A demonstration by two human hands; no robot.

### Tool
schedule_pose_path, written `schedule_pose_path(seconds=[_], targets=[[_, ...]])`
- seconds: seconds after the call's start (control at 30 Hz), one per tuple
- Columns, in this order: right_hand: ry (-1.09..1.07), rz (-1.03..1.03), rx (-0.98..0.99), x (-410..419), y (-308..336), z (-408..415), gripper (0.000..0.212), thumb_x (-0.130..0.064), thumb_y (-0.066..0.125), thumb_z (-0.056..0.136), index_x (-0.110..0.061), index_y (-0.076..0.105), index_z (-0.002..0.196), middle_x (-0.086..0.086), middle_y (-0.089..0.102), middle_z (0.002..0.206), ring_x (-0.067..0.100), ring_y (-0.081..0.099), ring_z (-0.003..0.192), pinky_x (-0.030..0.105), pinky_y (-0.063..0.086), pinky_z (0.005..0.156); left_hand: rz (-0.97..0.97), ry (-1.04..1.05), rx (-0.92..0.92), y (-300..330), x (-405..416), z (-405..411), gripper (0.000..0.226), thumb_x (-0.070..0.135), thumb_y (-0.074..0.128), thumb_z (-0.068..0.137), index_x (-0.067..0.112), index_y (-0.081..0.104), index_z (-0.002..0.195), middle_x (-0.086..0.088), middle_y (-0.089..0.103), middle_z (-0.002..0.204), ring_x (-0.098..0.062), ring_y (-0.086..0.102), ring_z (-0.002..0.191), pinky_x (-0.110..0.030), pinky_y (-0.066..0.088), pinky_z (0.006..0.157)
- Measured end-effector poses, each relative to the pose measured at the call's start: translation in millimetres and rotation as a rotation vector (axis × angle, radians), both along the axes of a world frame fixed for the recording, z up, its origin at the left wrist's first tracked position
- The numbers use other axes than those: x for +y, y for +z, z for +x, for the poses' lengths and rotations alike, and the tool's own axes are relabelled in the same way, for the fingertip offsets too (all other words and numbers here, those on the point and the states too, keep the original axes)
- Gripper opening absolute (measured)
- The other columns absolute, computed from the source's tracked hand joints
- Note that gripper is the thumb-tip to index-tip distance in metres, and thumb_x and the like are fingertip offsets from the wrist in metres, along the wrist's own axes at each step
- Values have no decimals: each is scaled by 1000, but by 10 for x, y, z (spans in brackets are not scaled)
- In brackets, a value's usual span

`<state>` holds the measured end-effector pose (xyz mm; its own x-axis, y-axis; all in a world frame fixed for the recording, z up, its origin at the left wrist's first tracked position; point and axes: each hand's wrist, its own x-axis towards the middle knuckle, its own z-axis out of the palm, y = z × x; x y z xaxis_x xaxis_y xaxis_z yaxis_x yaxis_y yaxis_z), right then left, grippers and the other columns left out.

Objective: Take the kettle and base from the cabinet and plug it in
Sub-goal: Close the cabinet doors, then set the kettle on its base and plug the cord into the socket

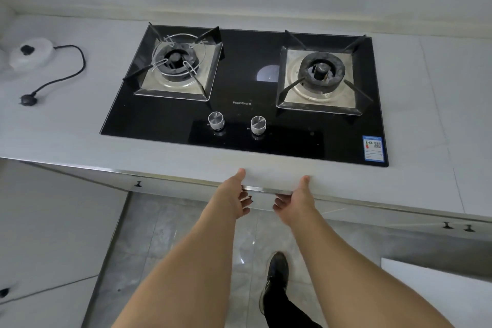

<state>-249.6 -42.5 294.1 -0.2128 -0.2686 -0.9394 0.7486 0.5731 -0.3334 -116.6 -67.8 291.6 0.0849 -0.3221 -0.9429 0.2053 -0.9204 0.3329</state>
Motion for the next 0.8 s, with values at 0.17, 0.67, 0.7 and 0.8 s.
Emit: schedule_pose_path(seconds=[0.17,0.67,0.7,0.8], targets=[[38,48,125,96,312,411,61,-52,36,94,-13,41,141,2,40,81,21,38,69,40,44,92,-95,-144,-122,284,237,565,42,48,42,95,11,57,106,-8,56,99,-25,57,86,-37,43,75],[428,-193,108,336,1261,3559,34,-37,42,95,-14,50,119,13,55,94,29,54,91,35,45,89,-428,-455,-516,1306,578,3560,52,40,22,102,5,55,121,-20,60,114,-32,57,104,-39,42,94],[460,-208,112,322,1313,3707,34,-36,42,95,-15,51,119,12,55,101,28,54,93,35,45,86,-450,-439,-525,1324,558,3710,48,40,24,101,6,58,104,-16,58,97,-28,55,86,-37,42,83],[529,-234,153,188,1399,4015,31,-33,41,94,-13,54,114,17,59,116,31,59,107,37,47,91,-475,-385,-538,1358,471,4055,41,39,27,98,12,41,71,-5,42,72,-21,38,64,-33,33,64]])
